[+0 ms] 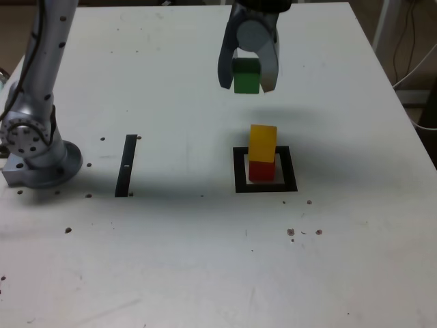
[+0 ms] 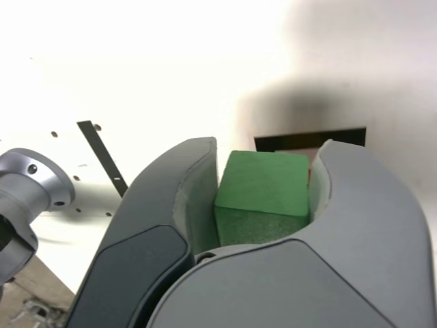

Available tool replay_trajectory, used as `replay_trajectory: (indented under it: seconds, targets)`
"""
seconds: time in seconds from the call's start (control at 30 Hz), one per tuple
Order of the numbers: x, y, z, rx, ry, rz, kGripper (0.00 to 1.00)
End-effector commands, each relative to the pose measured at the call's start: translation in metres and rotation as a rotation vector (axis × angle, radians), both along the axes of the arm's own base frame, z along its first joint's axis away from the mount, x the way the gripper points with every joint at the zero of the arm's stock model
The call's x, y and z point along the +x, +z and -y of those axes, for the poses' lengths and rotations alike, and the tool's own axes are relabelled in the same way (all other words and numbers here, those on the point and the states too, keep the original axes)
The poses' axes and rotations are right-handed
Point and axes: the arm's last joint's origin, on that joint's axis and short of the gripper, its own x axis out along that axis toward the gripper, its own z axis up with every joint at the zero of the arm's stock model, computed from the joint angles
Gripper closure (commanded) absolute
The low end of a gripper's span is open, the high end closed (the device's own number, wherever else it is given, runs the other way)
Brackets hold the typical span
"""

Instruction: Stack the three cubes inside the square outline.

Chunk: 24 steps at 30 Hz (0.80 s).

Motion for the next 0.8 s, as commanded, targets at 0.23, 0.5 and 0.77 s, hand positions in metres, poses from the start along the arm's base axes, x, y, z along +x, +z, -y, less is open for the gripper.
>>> replay_trajectory:
  seconds: [0.23, 0.5, 0.77]
  targets:
    - [-0.002, 0.011, 0.034, -0.017, -0.004, 0.006, 0.61]
    - [0.003, 0.011, 0.047, -0.049, 0.001, 0.011, 0.61]
    - [0.010, 0.004, 0.058, -0.080, -0.011, -0.008, 0.61]
